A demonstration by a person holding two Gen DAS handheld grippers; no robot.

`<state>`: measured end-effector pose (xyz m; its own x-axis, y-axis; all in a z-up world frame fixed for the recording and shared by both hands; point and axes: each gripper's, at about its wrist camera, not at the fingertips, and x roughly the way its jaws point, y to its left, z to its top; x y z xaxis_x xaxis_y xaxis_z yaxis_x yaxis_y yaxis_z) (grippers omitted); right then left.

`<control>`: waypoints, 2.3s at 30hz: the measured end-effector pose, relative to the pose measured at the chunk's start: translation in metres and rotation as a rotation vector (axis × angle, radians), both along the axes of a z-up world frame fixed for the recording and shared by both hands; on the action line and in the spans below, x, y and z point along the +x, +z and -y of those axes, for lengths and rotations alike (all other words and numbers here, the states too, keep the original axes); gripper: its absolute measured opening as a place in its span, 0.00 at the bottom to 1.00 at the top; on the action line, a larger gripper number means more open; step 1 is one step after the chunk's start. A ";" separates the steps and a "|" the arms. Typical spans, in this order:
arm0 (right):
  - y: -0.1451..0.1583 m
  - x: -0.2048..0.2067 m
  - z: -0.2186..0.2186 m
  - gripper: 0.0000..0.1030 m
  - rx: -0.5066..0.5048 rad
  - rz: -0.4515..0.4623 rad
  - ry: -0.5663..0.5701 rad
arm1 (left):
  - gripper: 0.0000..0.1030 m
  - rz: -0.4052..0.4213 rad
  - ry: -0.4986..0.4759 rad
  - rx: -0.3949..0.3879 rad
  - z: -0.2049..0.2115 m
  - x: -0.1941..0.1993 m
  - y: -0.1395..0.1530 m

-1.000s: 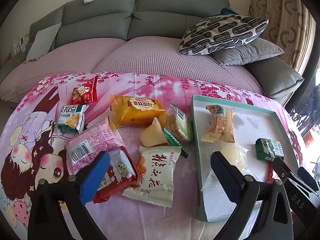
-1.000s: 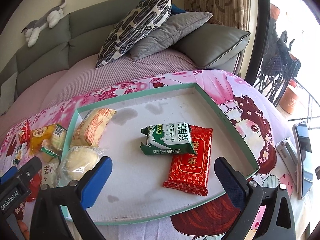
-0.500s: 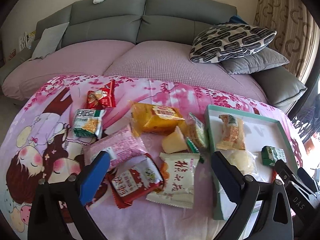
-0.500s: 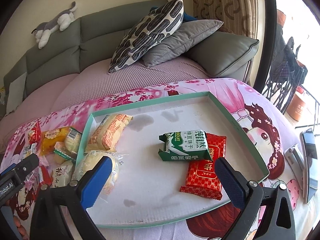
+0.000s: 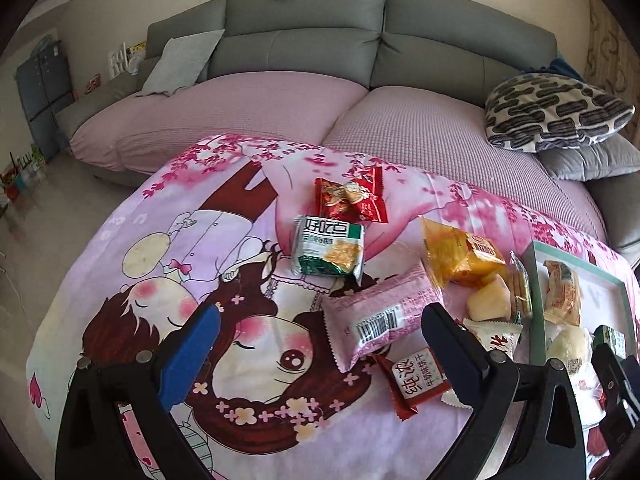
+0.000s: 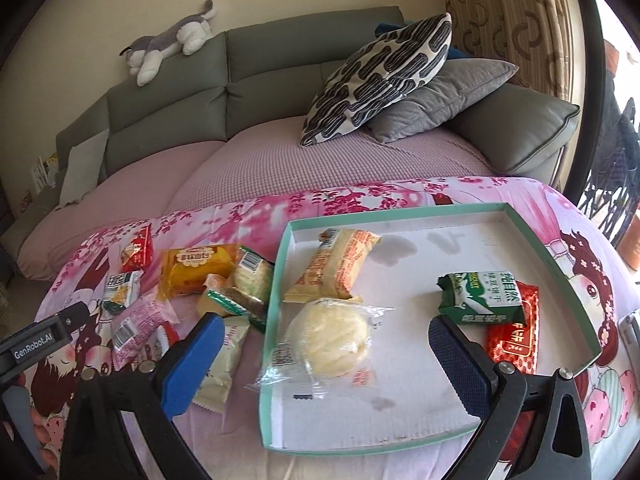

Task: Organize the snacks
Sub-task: 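Move both tools back over the remaining snack pile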

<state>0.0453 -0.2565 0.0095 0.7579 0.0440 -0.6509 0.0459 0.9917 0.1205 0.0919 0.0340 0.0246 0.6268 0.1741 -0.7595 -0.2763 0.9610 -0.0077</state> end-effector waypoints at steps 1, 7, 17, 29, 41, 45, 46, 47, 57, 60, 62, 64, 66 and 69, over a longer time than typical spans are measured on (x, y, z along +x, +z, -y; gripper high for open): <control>0.000 0.000 -0.007 1.00 0.000 0.001 0.017 | 0.98 0.005 0.012 -0.007 -0.004 -0.001 0.001; -0.002 0.001 -0.039 1.00 0.038 0.012 0.111 | 0.98 0.021 0.053 -0.068 -0.020 -0.003 0.000; -0.021 0.010 -0.065 1.00 -0.029 -0.033 0.136 | 0.98 0.028 0.100 -0.132 -0.032 0.000 -0.015; -0.016 0.008 -0.062 1.00 -0.091 -0.013 0.105 | 0.98 -0.031 -0.003 -0.311 -0.009 0.014 -0.038; -0.015 0.010 -0.031 1.00 -0.127 -0.022 0.003 | 0.98 -0.131 -0.141 -0.367 0.035 0.031 -0.061; -0.014 0.009 -0.030 1.00 -0.125 -0.020 -0.001 | 0.98 -0.158 -0.146 -0.350 0.039 0.035 -0.066; -0.014 0.009 -0.030 1.00 -0.124 -0.020 -0.001 | 0.98 -0.161 -0.146 -0.346 0.039 0.035 -0.067; -0.014 0.009 -0.030 1.00 -0.124 -0.019 0.001 | 0.98 -0.164 -0.146 -0.344 0.039 0.035 -0.069; -0.013 0.009 -0.034 1.00 -0.122 -0.010 0.008 | 0.98 -0.222 -0.089 -0.250 0.018 0.032 -0.081; -0.013 0.008 -0.038 1.00 -0.117 -0.004 0.027 | 0.98 -0.224 -0.071 -0.231 0.011 0.030 -0.080; -0.012 0.007 -0.042 1.00 -0.108 0.002 0.053 | 0.98 -0.226 -0.063 -0.217 0.006 0.028 -0.080; -0.012 0.007 -0.048 1.00 -0.094 0.005 0.087 | 0.98 -0.226 -0.052 -0.223 0.000 0.026 -0.080; -0.012 0.006 -0.055 0.98 -0.082 0.012 0.122 | 0.98 -0.226 -0.037 -0.218 -0.005 0.025 -0.079; -0.012 0.005 -0.064 0.88 -0.070 0.017 0.165 | 0.98 -0.225 -0.026 -0.218 -0.014 0.022 -0.079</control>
<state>0.0504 -0.1926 -0.0026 0.7554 0.1234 -0.6436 -0.1195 0.9916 0.0498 0.1143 0.0477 -0.0540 0.4411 -0.0218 -0.8972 -0.2700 0.9502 -0.1558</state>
